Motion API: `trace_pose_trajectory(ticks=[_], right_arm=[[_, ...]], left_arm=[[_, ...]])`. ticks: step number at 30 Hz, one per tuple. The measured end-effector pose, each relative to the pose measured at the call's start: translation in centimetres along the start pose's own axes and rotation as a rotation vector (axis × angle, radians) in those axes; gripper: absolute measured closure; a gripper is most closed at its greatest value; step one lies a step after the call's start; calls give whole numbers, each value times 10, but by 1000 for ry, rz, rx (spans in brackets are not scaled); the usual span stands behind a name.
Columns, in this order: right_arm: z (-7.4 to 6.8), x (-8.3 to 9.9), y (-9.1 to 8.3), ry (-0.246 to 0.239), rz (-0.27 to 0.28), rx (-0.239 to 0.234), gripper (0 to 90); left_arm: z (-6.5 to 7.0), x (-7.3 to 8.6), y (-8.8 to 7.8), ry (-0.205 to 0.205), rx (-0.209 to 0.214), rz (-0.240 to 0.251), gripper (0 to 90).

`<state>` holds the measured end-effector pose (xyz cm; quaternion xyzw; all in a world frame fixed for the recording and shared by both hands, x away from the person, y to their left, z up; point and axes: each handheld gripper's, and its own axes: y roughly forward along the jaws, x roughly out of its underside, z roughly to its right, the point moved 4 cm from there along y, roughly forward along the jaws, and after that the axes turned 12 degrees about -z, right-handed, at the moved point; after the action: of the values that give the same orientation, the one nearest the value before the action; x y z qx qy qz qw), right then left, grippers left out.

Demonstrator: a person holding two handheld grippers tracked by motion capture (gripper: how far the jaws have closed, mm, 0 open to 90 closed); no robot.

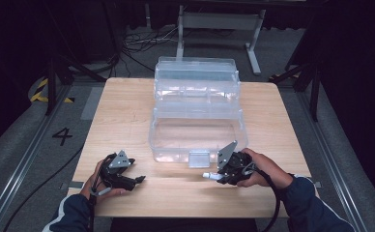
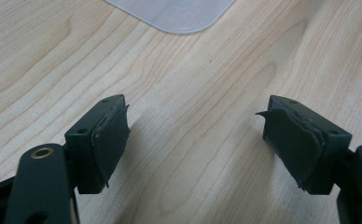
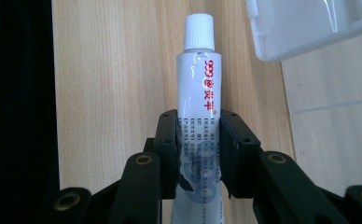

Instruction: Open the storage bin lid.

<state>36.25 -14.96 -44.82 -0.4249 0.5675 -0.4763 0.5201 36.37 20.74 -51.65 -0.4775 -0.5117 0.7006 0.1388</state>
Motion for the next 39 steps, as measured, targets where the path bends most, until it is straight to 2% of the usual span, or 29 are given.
trace_pose_trajectory(ticks=[10, 24, 39], right_arm=[[0, 4, -11, 0, 16, 28, 708], [7, 6, -51, 2, 64, 72, 708], [14, -1, -87, -20, 58, 134, 708]], left_arm=[[0, 0, 0, -5, -3, 1, 224], [0, 0, 0, -5, -4, 1, 224], [0, 0, 0, -5, -4, 0, 224]])
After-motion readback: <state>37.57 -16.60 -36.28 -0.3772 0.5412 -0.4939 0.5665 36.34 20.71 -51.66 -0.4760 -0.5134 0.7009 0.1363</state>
